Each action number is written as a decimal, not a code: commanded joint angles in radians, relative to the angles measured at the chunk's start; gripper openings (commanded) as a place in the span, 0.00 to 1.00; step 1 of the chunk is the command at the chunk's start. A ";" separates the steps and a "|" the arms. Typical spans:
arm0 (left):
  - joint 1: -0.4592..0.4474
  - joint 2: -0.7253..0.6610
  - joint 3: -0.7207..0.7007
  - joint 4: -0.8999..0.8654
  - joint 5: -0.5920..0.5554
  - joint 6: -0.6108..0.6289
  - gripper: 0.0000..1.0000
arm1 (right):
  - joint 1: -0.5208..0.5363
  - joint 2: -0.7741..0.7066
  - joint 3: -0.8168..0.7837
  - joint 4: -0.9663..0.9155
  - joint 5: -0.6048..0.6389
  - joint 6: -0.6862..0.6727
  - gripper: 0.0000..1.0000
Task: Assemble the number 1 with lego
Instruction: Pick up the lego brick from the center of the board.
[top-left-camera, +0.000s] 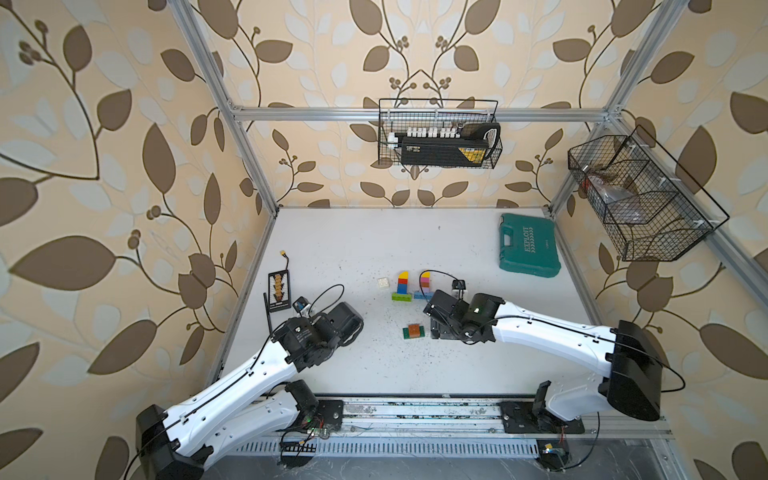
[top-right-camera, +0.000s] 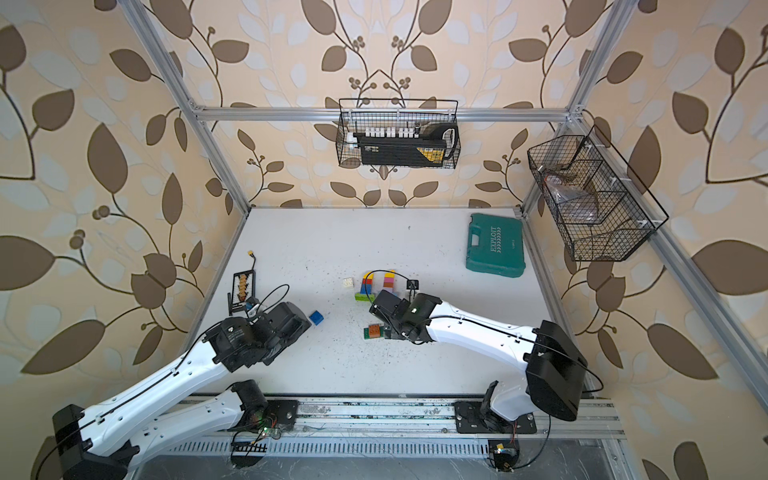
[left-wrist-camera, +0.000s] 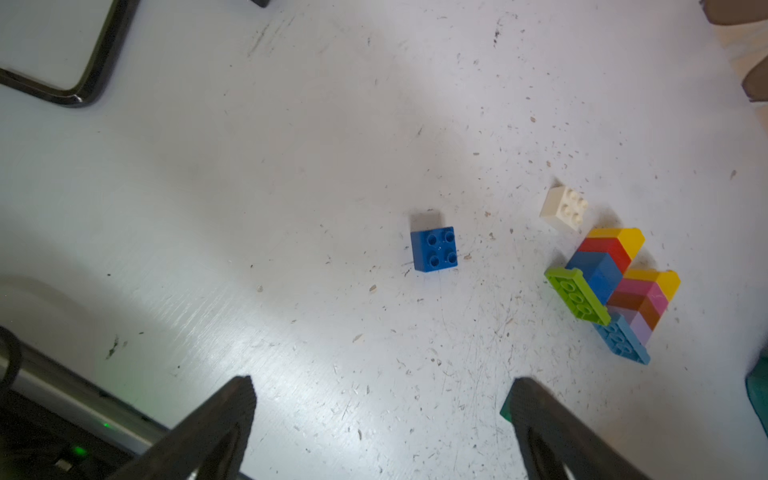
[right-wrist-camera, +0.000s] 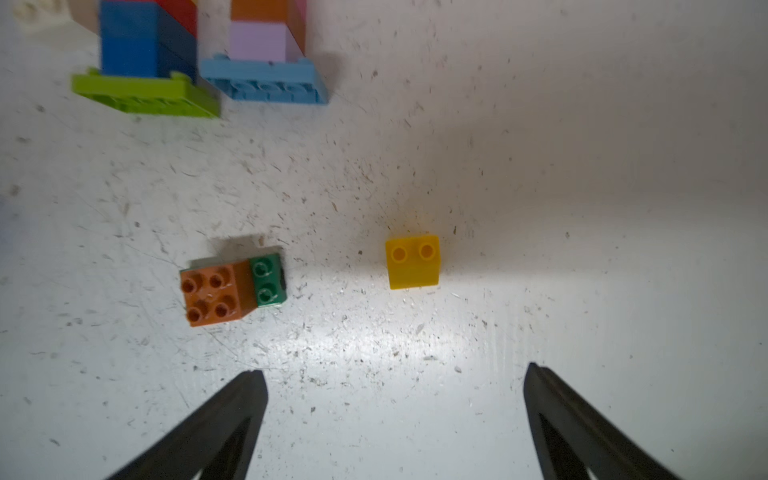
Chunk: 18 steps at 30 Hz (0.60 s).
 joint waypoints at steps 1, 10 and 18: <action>0.157 0.133 0.060 0.049 0.200 0.100 0.93 | 0.022 -0.191 -0.112 0.068 0.107 0.045 1.00; 0.275 0.674 0.404 -0.047 0.319 0.242 0.94 | -0.064 -0.587 -0.447 0.415 -0.039 -0.007 0.99; 0.295 0.786 0.433 0.025 0.363 0.242 0.86 | -0.079 -0.568 -0.468 0.457 -0.083 0.016 1.00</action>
